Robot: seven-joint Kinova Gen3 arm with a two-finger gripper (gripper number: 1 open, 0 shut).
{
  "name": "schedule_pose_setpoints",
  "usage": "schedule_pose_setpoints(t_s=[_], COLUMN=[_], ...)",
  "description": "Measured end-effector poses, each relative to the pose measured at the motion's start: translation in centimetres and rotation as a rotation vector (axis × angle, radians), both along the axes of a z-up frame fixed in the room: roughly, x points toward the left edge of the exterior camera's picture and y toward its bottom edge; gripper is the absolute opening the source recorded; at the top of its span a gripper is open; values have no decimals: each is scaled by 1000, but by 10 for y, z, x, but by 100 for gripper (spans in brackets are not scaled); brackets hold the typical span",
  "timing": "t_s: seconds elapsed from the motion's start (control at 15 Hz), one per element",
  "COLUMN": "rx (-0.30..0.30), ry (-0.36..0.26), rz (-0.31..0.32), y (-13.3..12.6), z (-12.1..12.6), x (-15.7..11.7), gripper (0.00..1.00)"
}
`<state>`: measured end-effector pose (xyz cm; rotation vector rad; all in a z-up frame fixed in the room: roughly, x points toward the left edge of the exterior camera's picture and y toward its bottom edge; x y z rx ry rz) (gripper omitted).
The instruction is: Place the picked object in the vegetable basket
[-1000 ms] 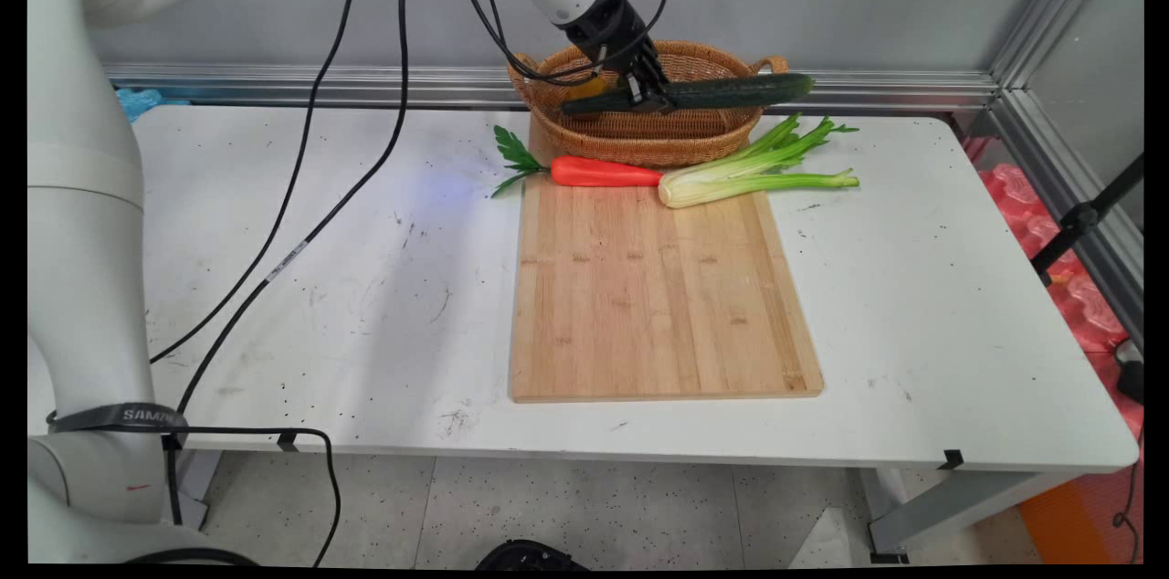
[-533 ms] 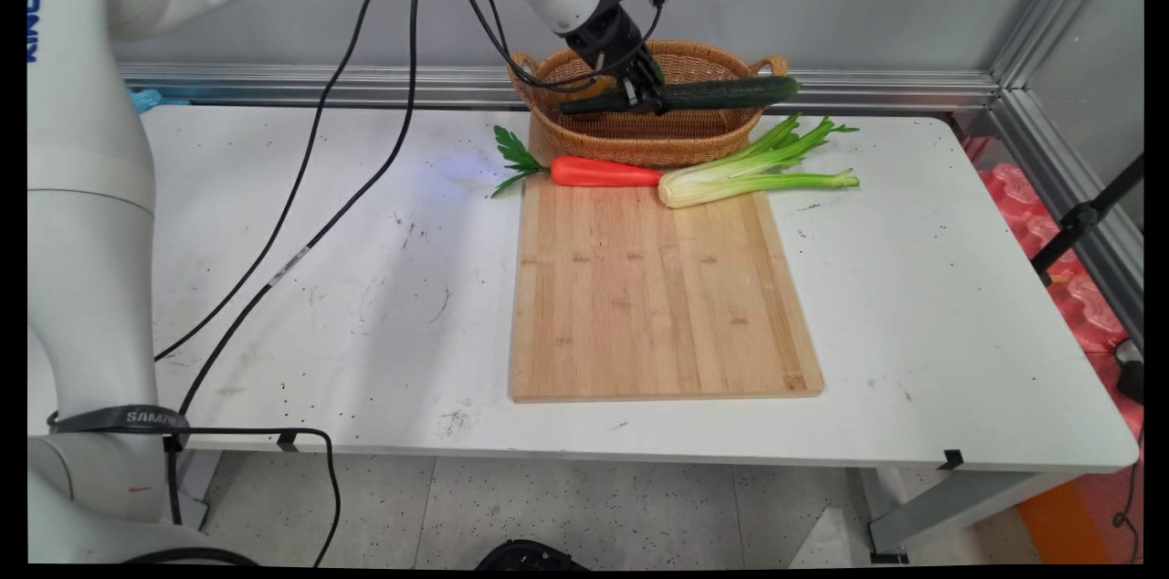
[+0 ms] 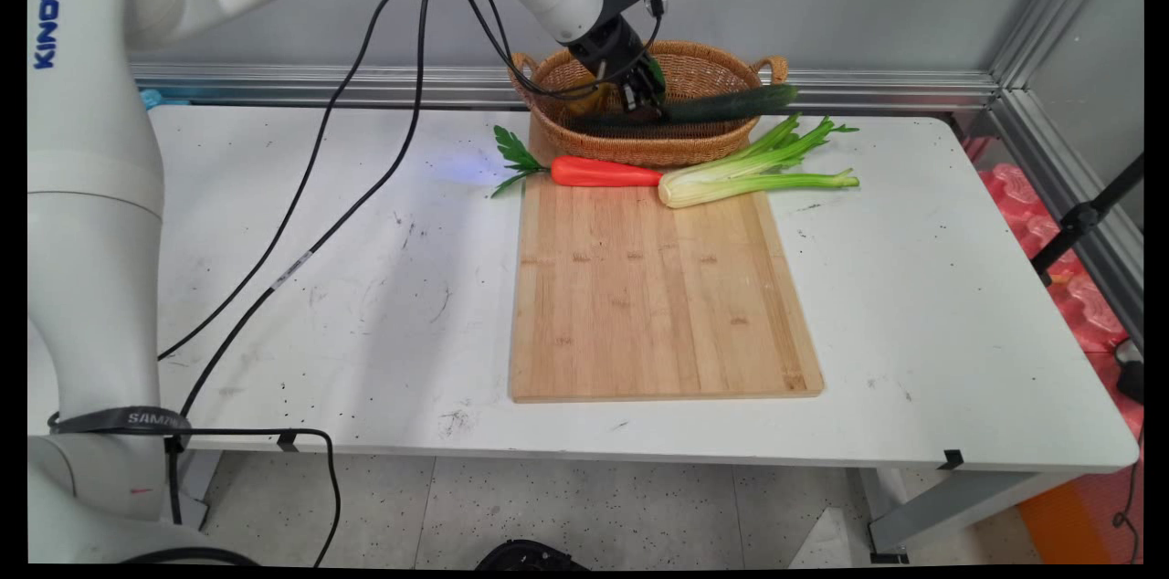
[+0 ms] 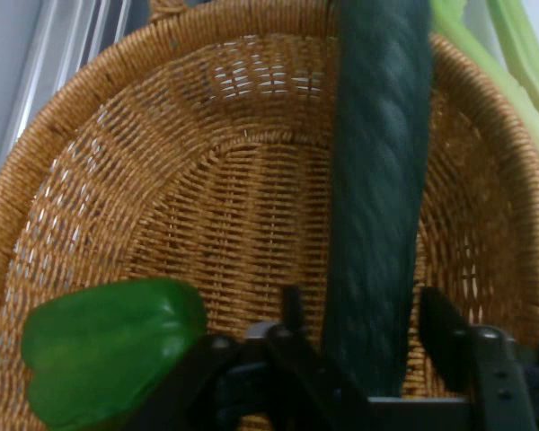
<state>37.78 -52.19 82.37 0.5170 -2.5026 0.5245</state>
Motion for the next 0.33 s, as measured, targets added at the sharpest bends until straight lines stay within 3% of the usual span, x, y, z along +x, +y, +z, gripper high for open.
schedule_pose_setpoints(t_s=[0.33], rx=[-3], ry=[12], rz=[4], y=[-5], z=[-5], x=[-2], gripper=[100])
